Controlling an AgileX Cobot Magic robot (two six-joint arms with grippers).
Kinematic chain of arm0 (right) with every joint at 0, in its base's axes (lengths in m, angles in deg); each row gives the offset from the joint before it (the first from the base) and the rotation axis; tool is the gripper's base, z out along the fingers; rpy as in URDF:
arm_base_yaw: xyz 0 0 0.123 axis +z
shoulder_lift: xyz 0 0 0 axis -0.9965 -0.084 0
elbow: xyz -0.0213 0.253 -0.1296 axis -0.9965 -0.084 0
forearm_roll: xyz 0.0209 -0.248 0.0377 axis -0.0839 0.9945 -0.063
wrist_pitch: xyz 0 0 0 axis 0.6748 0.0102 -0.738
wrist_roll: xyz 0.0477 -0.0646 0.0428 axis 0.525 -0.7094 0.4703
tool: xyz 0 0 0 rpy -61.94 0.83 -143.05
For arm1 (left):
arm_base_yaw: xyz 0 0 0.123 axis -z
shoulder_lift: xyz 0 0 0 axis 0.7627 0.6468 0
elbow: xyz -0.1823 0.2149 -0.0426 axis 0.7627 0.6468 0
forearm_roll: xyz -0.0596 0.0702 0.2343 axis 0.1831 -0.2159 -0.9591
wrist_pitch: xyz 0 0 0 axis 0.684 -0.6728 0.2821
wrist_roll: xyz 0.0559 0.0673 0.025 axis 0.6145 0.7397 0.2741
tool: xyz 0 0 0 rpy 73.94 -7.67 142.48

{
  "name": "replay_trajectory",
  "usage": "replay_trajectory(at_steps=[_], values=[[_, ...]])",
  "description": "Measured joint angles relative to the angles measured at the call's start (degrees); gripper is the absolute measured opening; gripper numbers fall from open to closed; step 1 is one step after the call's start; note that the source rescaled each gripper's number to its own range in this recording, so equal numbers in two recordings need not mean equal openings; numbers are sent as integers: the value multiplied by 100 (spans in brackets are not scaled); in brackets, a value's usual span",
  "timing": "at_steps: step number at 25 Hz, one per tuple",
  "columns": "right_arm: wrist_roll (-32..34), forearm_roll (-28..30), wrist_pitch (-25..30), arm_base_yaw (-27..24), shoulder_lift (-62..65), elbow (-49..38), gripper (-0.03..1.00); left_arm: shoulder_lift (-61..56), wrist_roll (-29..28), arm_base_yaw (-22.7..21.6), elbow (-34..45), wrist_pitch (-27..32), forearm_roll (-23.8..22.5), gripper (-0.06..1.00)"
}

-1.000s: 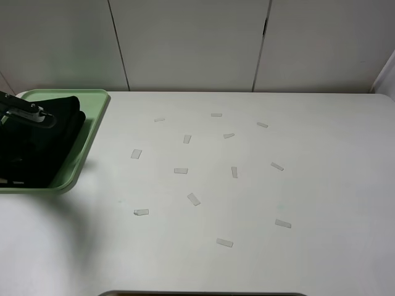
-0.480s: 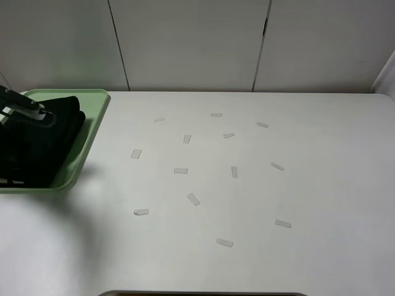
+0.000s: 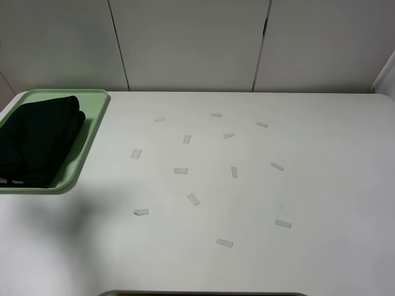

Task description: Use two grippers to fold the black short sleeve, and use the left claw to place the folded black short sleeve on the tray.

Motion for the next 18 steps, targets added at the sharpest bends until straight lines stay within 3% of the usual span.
replay_trajectory(at_steps=[1,7,11,18], values=[[0,0,0,0,0,0,100,-219,263,0,0,56,260,100],[0,0,0,0,0,0,100,-1624,2881,0,-2,619,2925,100],[0,0,0,0,0,0,100,-2842,3762,-182,-7,1079,4179,100],[0,0,0,0,0,0,100,-4750,3637,-434,98,2309,4228,100]])
